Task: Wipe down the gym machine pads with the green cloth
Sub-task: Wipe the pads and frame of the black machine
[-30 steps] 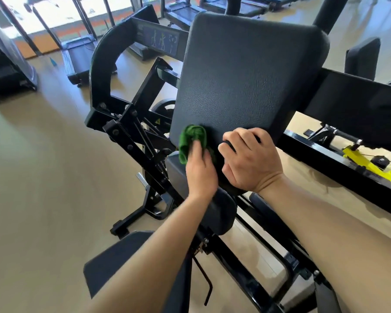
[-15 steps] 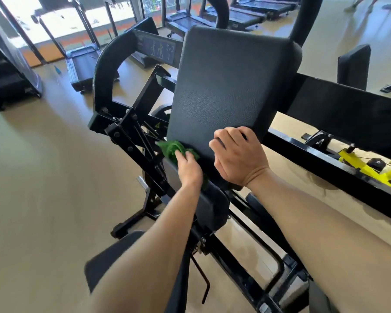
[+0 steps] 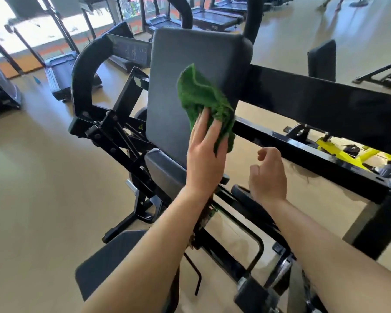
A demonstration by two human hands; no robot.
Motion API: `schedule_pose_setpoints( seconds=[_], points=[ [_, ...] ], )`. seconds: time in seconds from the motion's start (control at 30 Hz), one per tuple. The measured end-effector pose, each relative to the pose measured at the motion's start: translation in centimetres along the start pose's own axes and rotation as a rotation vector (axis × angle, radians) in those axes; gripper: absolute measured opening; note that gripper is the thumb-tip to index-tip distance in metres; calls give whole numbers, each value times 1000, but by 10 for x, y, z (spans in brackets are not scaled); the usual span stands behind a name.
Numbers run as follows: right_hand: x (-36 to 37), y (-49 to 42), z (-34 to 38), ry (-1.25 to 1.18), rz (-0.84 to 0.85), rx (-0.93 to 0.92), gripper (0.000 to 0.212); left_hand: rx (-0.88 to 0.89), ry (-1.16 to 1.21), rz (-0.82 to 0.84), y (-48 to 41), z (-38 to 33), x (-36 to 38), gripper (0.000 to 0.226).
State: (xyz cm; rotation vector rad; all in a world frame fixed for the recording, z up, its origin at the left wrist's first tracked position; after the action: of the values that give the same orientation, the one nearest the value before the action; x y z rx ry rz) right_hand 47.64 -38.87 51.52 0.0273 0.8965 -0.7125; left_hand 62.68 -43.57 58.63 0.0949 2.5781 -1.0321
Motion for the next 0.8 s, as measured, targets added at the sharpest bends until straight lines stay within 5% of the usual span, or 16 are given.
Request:
schedule_pose_setpoints(
  seconds=[0.13,0.27,0.43,0.63,0.8],
  points=[
    [-2,-3,8,-12,44,-5,21,372,-541,225,-24,32,32,53],
    [0,-2,17,-22,71,-82,19,426,-584,187,11,62,24,34],
    [-4,7,18,-28,133,-116,20,233,-436,256,22,72,8,27],
    [-4,7,15,-13,170,-73,19,-252,-155,-19,-34,69,-4,43],
    [5,11,31,25,108,-106,16,-200,-317,115,35,70,-6,26]
  ],
)
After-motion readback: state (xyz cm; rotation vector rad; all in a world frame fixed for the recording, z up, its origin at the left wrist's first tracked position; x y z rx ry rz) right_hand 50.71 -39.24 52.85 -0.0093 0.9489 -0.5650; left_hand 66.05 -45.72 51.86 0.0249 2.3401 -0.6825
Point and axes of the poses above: each hand's wrist, its own y-axis away from the middle knuckle, its own x-axis out of the palm, z = x × y, the point moved 3 cm from there along -y, towards the middle knuckle, and after that the axes turned 10 degrees about y, right-handed, at the moved point
